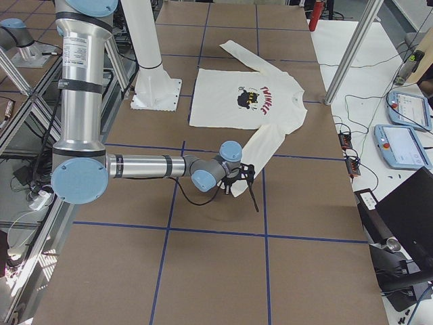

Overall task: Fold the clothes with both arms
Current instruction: 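Grasp the sleeve cuff with the right gripper and lift it toward the collar, then carry the sleeve across the shirt body and lay it near the collar, then release the sleeve with the right gripper while the left gripper approaches the other cuff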

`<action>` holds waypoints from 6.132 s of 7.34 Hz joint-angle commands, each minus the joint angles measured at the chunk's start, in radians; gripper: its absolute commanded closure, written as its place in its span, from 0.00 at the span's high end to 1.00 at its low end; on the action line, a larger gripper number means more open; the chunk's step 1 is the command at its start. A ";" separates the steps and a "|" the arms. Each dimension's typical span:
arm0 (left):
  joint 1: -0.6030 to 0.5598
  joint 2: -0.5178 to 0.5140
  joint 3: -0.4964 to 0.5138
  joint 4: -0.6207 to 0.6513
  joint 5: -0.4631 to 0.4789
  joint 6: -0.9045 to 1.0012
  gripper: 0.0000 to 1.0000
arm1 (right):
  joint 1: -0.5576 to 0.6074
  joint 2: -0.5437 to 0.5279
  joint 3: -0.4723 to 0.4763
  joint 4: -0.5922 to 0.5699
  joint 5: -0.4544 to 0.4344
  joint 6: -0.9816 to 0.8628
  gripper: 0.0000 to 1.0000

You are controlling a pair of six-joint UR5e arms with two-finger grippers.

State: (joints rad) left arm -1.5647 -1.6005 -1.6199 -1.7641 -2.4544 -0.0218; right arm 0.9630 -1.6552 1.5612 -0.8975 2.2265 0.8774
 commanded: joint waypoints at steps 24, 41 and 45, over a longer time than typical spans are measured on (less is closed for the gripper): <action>0.000 0.002 -0.006 0.002 -0.012 -0.009 1.00 | -0.328 1.327 -0.819 0.319 -0.511 0.316 0.00; 0.828 0.172 -0.212 -0.466 0.584 -1.479 1.00 | -0.038 0.605 0.276 -0.919 -0.139 -0.223 1.00; 0.850 0.180 -0.137 -0.465 0.614 -1.474 1.00 | -0.030 0.598 0.275 -0.919 -0.120 -0.224 1.00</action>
State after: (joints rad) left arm -0.7195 -1.4261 -1.7760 -2.2263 -1.8444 -1.4961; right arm 0.9305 -1.0555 1.8354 -1.8168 2.1006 0.6541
